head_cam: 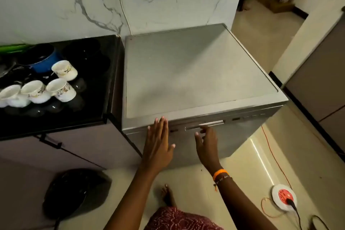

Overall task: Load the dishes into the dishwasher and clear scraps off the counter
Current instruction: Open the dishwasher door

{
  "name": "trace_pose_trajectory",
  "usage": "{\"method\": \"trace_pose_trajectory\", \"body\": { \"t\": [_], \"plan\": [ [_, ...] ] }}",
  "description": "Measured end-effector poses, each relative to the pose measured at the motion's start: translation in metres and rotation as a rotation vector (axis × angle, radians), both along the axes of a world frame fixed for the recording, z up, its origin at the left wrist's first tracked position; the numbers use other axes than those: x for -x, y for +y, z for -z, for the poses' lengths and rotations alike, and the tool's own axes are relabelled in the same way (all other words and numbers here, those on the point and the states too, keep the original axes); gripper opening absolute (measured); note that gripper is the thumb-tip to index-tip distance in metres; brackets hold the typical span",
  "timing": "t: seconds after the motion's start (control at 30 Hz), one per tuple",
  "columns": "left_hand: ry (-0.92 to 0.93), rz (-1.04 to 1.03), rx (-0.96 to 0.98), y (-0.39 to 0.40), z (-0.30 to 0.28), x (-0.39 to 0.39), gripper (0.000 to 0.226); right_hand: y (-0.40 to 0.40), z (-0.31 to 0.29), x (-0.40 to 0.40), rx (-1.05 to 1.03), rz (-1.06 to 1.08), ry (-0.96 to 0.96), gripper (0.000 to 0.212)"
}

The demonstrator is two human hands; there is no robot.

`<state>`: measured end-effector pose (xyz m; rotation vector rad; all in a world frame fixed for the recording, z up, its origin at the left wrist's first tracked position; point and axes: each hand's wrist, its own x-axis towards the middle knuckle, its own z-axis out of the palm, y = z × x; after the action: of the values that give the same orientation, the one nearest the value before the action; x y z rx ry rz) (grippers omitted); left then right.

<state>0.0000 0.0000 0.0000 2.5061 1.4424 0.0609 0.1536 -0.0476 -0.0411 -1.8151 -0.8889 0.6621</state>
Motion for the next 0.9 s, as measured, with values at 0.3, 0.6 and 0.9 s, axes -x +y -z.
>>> {"method": "trace_pose_trajectory", "body": {
  "t": [0.3, 0.6, 0.9],
  "plan": [
    [0.139, 0.036, 0.08, -0.008, -0.004, 0.013, 0.081, 0.042, -0.017, -0.04, -0.09, 0.249, 1.041, 0.022],
    [0.146, 0.07, 0.204, -0.027, 0.006, 0.022, 0.081, 0.048, 0.01, -0.045, 0.067, 0.196, 0.804, 0.032],
    [0.032, -0.046, 0.178, -0.033, 0.03, 0.023, 0.067, -0.035, 0.02, -0.009, 0.146, 0.625, 0.851, 0.056]
  ]
}}
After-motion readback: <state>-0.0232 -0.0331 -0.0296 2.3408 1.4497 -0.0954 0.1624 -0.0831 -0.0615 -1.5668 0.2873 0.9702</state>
